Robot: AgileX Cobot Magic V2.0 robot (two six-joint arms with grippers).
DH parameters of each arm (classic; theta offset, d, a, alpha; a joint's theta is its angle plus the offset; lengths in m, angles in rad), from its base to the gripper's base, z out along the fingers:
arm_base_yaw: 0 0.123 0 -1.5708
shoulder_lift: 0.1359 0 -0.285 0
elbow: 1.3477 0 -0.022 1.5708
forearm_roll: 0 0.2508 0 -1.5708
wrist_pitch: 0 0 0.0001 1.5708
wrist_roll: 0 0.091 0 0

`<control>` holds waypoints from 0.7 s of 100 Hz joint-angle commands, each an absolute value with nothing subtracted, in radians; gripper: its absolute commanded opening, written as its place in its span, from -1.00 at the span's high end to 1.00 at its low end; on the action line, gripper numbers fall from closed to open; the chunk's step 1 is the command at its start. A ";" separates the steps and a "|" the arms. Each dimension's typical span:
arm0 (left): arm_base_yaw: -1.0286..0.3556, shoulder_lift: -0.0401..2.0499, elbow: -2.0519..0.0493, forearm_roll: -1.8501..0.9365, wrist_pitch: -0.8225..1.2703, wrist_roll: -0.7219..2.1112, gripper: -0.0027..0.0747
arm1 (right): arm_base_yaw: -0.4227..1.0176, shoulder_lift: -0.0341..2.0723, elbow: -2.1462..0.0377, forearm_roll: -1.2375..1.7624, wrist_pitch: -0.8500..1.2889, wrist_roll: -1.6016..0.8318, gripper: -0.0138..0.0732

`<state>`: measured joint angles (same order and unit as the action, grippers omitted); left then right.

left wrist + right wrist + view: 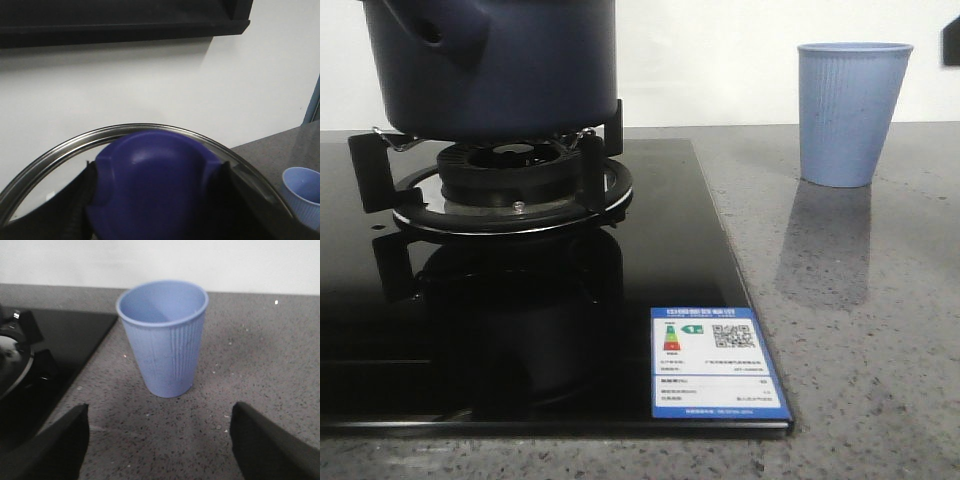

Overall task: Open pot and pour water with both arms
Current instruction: 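Reach the right gripper to the light blue cup and grasp it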

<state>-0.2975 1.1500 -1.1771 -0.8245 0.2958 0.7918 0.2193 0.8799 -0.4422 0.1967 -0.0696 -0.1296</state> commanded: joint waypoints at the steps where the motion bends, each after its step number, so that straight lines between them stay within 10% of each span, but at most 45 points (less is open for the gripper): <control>1: -0.289 1.110 -1.221 -0.845 0.229 0.784 0.11 | 0.219 0.958 -0.469 0.196 -0.237 -0.139 -0.49; 70: -0.289 1.106 -1.221 -0.843 0.233 0.784 0.11 | 0.265 1.286 -0.488 0.164 -0.639 -0.076 -0.49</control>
